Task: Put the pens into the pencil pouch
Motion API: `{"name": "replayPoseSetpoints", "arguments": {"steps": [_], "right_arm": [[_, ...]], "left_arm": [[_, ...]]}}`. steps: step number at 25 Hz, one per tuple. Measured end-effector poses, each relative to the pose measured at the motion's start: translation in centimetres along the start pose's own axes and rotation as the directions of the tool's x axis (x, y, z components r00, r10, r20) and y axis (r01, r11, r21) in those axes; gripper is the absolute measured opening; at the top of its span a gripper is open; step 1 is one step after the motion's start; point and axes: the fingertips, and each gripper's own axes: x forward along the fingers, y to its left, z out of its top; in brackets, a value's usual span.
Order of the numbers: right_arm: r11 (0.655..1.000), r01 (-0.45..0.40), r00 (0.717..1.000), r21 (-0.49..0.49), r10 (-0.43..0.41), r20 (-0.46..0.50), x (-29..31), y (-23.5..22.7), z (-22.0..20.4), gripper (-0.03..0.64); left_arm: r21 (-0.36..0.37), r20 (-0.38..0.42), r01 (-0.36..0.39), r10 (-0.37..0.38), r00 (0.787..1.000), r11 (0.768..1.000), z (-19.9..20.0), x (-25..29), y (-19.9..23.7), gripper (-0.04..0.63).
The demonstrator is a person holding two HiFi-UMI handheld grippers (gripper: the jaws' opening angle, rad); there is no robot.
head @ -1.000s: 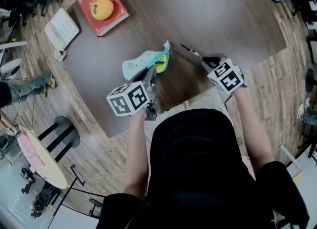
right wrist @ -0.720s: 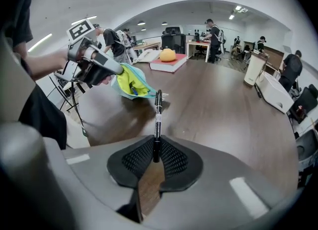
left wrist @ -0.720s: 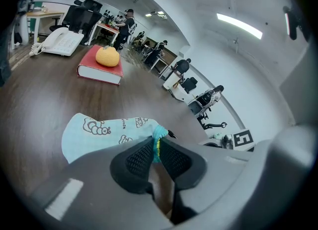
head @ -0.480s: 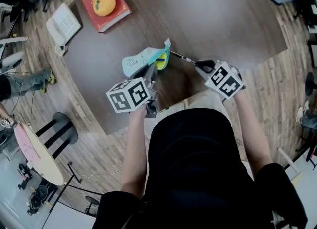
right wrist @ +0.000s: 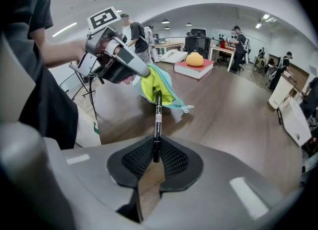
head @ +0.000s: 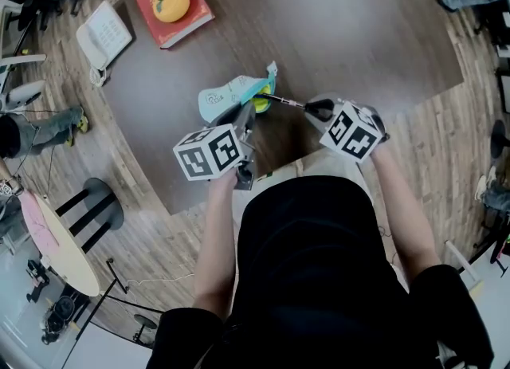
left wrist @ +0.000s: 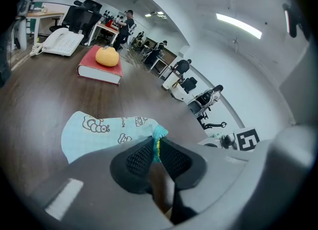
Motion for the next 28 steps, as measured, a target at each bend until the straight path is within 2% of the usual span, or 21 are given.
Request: {"name": "replayPoseSetpoints", "arguments": {"steps": [10,28], "right_arm": [[0.995,-0.026,1.0,-0.092,0.025,-0.014,1.3,0.8,2.3,0.048],[0.986,-0.047,0.999,-0.157,0.048,0.002,2.4,0.8,5.8,0.048]], "left_arm": [[-0.005,-0.001,0.01,-0.01,1.0,1.0,0.2,0.1,0.0,0.034],[-0.021,0.003,0.029,-0.029,1.0,0.999,0.2,-0.2,0.1,0.034]]}}
